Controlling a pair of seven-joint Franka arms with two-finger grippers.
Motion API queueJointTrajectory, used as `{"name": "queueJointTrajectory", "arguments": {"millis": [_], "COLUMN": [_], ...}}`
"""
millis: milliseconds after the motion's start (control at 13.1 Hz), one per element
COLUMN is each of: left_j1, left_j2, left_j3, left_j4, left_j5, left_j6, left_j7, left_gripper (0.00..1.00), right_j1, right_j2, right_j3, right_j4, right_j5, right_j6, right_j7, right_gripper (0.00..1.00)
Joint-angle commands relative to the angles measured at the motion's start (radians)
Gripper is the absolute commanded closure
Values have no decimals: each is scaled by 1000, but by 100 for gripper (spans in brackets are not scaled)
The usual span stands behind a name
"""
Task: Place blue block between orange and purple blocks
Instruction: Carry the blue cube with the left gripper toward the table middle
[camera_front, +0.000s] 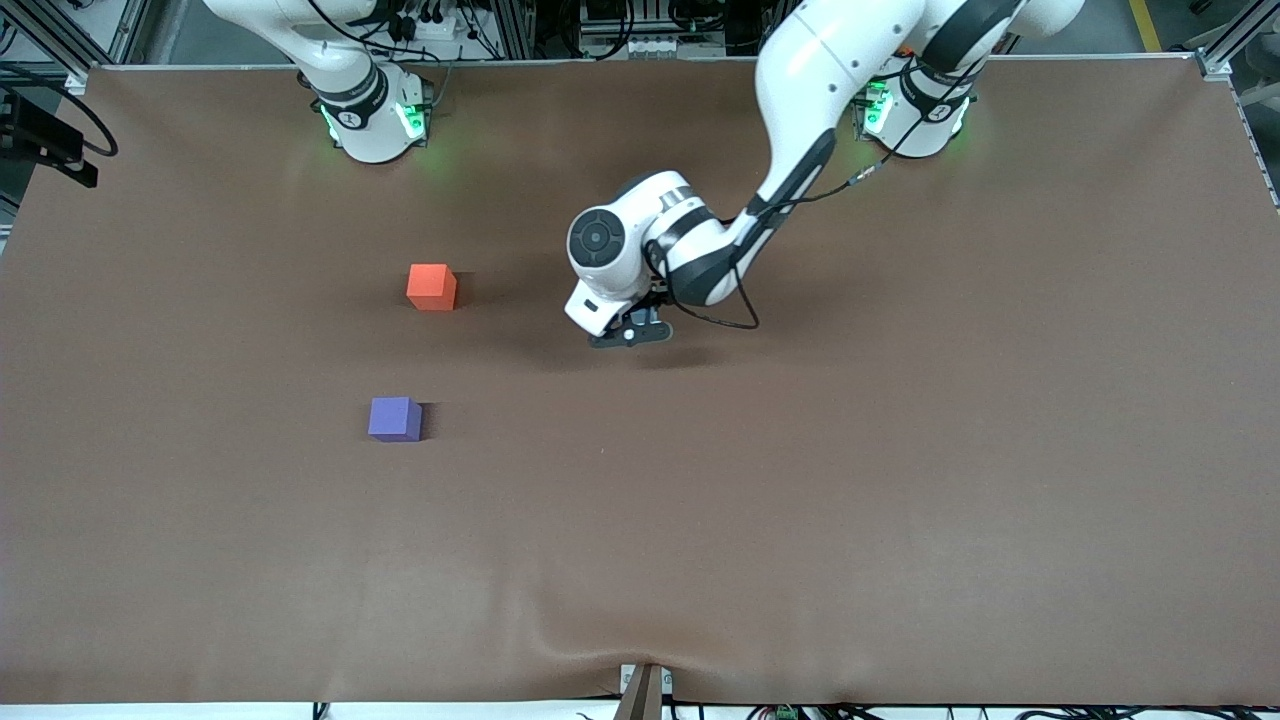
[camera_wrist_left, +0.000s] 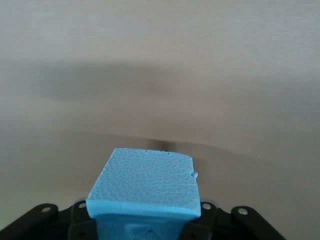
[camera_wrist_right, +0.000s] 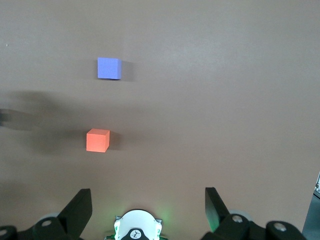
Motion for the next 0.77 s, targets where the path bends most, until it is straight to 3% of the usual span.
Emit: {"name": "queueJointTrajectory", "arguments": {"millis": [0, 153, 536, 689], "left_j1": [-50, -50, 14, 54], "left_j2": [33, 23, -124, -222], "left_j3": [45, 45, 46, 46], "left_j4": [34, 32, 28, 28], "left_j5": [5, 10, 20, 16], "left_j6": [35, 35, -66, -114], "left_j7": [-15, -4, 2, 2], "left_gripper": [54, 0, 0, 0], "right_j1": [4, 6, 4, 18], "right_j2": [10, 13, 95, 262], "right_j3": [0, 0, 0, 0], "right_j4": [19, 19, 13, 21], "right_j5": [8, 43, 74, 78], "right_j6": [-11, -7, -2, -22], "right_j7": [1, 0, -10, -14], "right_gripper": [0, 0, 0, 0]}}
